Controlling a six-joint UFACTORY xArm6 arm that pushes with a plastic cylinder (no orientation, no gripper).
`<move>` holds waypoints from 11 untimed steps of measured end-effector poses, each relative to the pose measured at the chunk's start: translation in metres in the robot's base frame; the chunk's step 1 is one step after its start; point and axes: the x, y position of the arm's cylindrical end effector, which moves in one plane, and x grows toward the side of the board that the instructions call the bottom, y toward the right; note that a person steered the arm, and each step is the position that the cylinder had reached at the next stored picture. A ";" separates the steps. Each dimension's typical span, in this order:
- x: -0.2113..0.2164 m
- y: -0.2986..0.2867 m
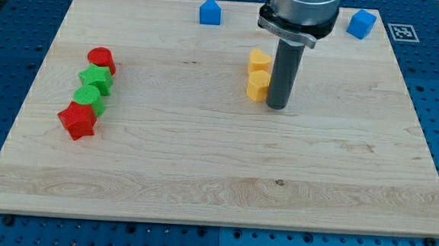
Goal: Move the yellow blocks towards the top of the board
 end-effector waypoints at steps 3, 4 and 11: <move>0.001 -0.011; 0.001 -0.016; 0.029 0.035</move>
